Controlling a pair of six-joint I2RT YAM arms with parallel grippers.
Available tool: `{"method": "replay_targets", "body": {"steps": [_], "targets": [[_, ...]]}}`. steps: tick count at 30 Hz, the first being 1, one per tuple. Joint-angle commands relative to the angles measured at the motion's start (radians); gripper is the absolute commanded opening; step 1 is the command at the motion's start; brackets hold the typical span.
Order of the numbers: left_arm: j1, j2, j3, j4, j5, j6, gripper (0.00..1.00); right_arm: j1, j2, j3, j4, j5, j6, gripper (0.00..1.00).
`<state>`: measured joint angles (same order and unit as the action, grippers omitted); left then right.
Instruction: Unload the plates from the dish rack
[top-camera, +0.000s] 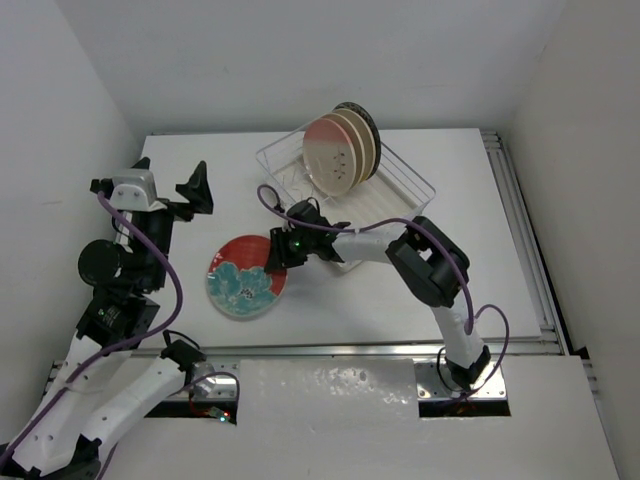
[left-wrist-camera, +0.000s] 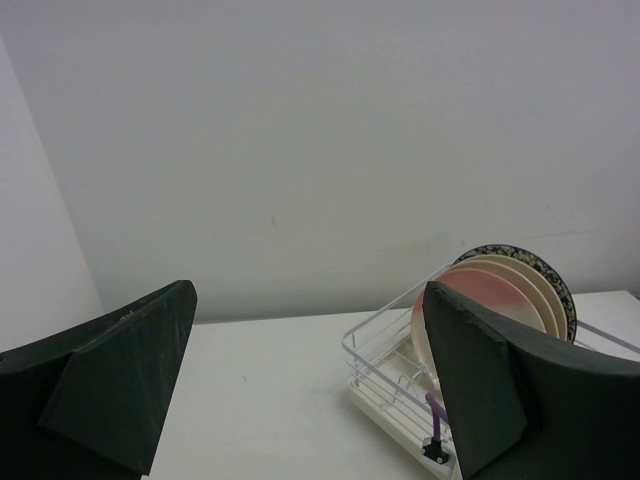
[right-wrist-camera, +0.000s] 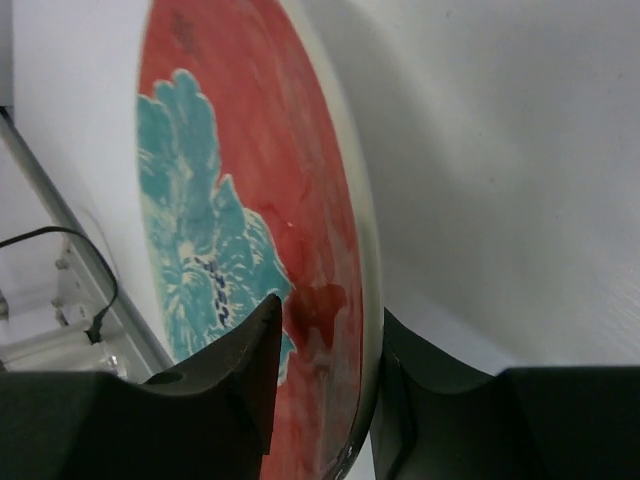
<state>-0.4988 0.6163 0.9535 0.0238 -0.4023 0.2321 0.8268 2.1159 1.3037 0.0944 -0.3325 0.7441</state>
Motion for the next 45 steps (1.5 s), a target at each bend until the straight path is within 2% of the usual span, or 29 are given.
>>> {"method": "replay_targets", "body": {"steps": [1,9,20,27,35,39,42,43,45], "targets": [[-0.012,0.011,-0.001,0.028,-0.013,0.018,0.95,0.015,0.032,0.020,-0.005,-0.007,-0.032,0.36],[-0.012,0.008,-0.005,0.028,-0.023,0.022,0.95,0.031,0.055,0.031,-0.076,0.024,-0.086,0.40],[-0.012,0.017,-0.012,0.027,-0.015,0.019,0.95,0.046,-0.008,0.051,-0.205,0.159,-0.210,0.59],[-0.011,0.019,-0.022,0.030,-0.013,0.030,0.95,0.046,-0.036,0.094,-0.255,0.197,-0.268,0.66],[-0.012,0.023,-0.022,0.045,-0.015,0.052,0.95,0.048,-0.080,0.147,-0.307,0.211,-0.339,0.65],[-0.011,0.030,-0.021,0.059,-0.024,0.064,0.95,0.051,-0.186,0.213,-0.354,0.077,-0.436,0.64],[-0.012,0.030,-0.022,0.080,-0.029,0.073,0.95,0.048,-0.287,0.262,-0.383,0.039,-0.489,0.64],[-0.012,0.031,-0.022,0.094,-0.030,0.085,0.95,0.048,-0.310,0.282,-0.386,0.059,-0.489,0.62],[-0.012,0.030,-0.027,0.120,-0.032,0.099,0.95,0.011,-0.361,0.327,-0.407,0.079,-0.493,0.46]]}}
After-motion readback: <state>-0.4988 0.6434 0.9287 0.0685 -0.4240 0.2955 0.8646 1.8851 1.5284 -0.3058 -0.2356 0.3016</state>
